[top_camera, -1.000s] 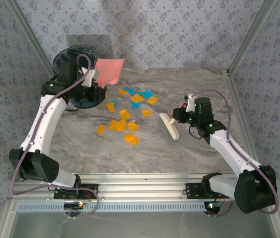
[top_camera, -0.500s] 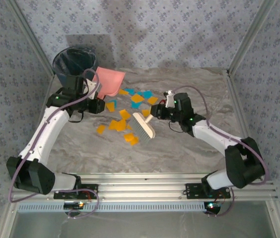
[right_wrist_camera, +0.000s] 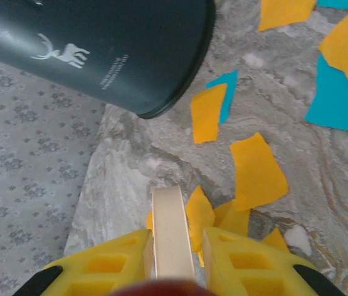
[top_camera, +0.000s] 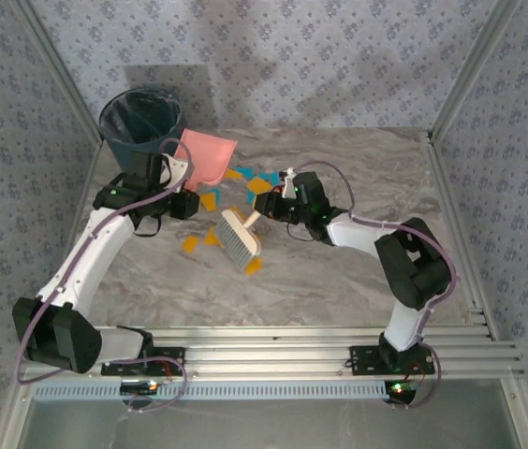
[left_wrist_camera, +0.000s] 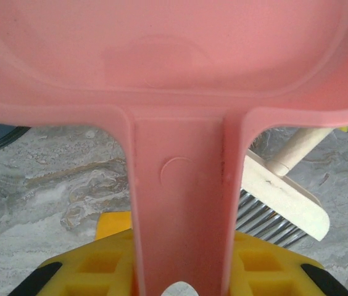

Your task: Sweep away the paper scraps from the table

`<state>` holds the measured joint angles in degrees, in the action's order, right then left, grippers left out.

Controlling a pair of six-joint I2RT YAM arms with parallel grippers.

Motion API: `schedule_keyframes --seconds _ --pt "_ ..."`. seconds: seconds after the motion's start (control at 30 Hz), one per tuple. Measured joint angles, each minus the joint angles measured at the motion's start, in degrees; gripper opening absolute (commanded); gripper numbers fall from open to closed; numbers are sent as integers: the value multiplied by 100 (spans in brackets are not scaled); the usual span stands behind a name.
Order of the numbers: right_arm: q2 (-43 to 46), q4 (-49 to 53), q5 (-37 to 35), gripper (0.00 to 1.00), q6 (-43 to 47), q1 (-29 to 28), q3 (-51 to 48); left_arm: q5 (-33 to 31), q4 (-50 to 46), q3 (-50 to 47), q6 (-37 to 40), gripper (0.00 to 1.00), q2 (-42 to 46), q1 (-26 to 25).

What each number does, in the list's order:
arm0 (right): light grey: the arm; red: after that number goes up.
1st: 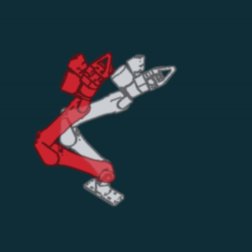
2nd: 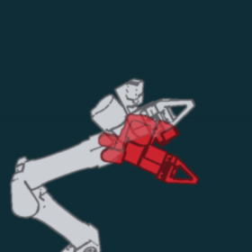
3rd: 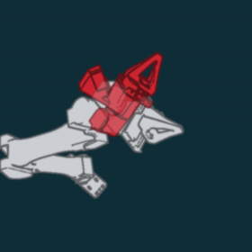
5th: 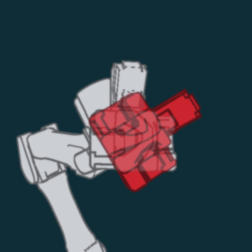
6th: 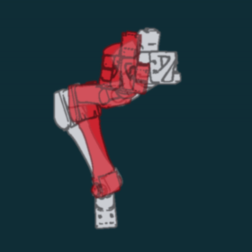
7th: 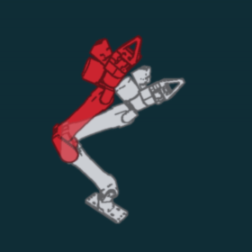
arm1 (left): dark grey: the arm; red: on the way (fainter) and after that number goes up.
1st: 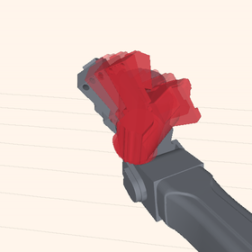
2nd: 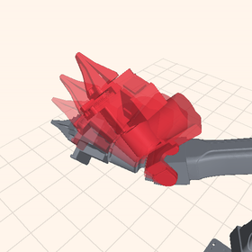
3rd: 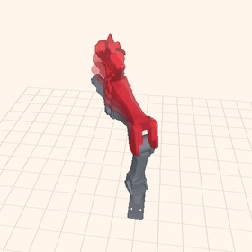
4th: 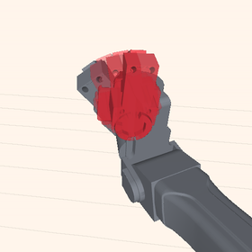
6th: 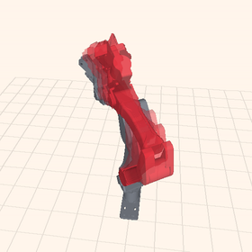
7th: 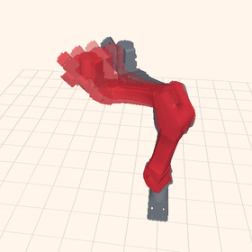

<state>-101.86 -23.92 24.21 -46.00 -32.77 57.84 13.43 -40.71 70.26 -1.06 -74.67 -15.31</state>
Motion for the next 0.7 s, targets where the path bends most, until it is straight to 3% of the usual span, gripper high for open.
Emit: schedule_keyframes --seconds 0.43,0.7 --pt "-151 343 -514 0 59 358 -125 -85 24 -4 -2 0 2 -24" --pt "601 1025 -907 0 459 841 -553 -81 22 -7 20 0 0 -201"
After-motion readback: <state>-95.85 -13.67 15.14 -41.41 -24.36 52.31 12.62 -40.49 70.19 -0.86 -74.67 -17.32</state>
